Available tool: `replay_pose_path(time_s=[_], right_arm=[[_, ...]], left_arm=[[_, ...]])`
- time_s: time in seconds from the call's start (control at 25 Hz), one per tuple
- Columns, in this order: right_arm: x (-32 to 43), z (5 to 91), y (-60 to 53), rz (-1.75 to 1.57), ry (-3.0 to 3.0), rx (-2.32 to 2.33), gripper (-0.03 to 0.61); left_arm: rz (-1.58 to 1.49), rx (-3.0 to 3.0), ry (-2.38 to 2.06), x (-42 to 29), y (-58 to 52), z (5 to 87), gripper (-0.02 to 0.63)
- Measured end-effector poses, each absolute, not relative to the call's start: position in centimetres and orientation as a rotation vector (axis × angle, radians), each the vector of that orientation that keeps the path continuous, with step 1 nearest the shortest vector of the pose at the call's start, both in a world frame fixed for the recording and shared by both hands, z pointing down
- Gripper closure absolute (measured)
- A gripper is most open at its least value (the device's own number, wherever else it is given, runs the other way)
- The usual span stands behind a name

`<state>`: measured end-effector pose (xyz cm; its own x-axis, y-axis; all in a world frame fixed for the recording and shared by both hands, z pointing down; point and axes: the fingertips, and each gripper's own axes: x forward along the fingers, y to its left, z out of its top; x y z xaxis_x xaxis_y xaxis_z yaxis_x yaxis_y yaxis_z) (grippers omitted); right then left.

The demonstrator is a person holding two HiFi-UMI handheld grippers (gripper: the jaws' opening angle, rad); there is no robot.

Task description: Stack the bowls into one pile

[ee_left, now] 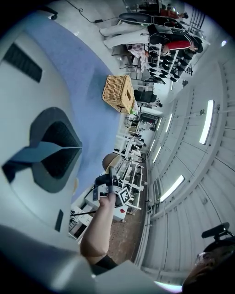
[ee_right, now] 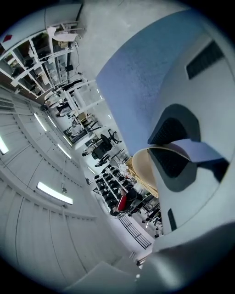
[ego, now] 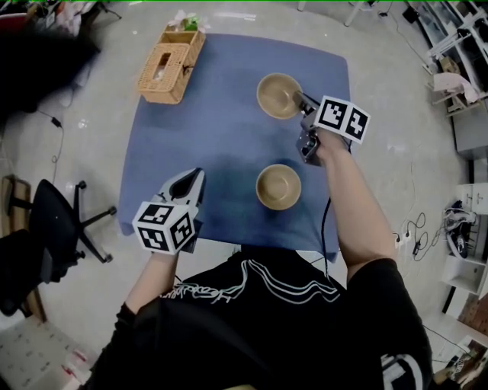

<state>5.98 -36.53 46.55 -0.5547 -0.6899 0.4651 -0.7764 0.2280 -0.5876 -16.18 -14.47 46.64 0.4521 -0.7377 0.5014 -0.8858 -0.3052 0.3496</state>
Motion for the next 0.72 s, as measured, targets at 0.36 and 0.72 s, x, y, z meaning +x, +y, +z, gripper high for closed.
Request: replay_pose_path(time_s=[0.36, 0.72], right_arm=[[7.7, 44.1, -31.3, 1.203, -2.420, 1.442, 0.528], [8.1, 42.4, -26.0, 1.130, -2.459, 1.416, 0.528]], left_arm=[[0.324, 2.177, -1.306, -15.2, -11.6, 45.6, 0.583], [0.315, 2.231, -1.249, -13.5, -10.1, 45.2, 0.583]])
